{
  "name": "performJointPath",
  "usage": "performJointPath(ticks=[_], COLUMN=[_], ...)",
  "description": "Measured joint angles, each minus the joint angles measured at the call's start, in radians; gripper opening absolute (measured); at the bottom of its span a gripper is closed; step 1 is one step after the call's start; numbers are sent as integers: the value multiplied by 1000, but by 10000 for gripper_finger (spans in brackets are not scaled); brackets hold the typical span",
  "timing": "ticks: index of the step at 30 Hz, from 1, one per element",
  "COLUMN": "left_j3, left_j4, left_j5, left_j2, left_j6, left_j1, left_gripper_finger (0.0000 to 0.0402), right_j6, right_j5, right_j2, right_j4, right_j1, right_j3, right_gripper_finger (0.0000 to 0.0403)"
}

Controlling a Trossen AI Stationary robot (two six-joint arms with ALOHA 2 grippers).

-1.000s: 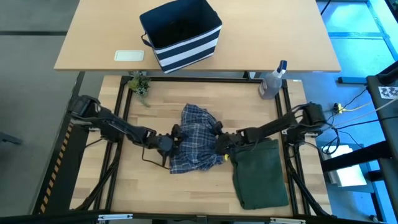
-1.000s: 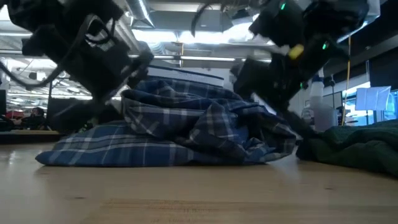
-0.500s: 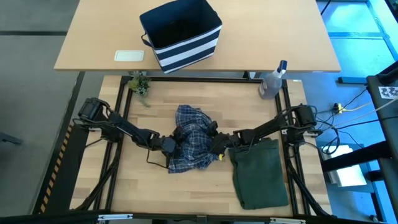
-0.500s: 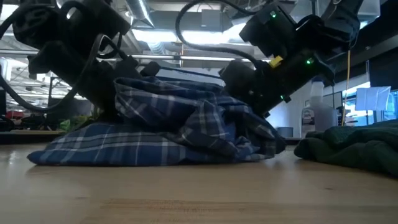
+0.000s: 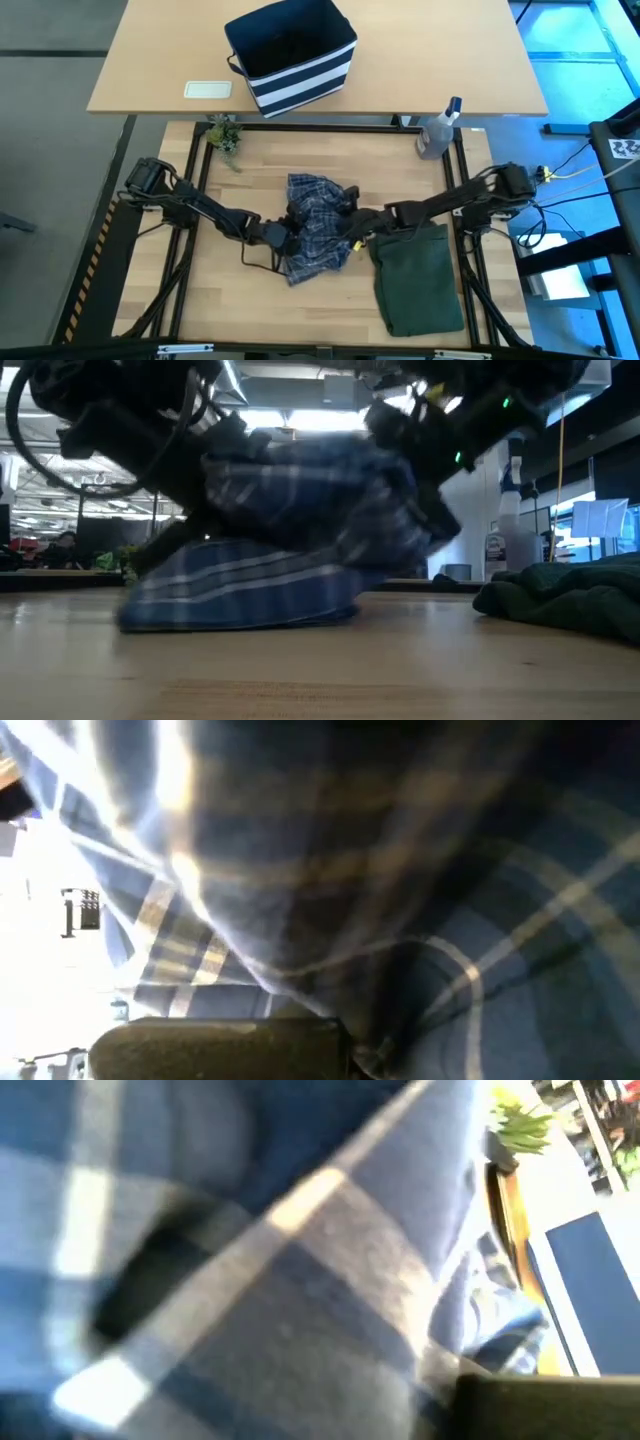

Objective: Fold Laundry from Bin
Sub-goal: Stack the blue checkered pants on top of the green polo shirt

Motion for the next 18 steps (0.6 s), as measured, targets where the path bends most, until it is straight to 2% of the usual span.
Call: performJointPath(ticks=[9, 13, 18], left_j3=[182, 247, 312], left_j4=[-73, -83, -86], left_j5=[30, 113, 179], left_j2=[0, -1, -1], left_j6=[47, 46, 46], left_j1=[-36, -39, -30], left_gripper_finger=[7, 7, 7], right_j6=[194, 317, 465], right_j5=[15, 88, 220], right_j2=[-276, -348, -376], right_j4=[-247, -450, -714], right_j1=[97, 183, 316], right_j3=[1, 41, 131], right_gripper_finger=[13, 13, 13])
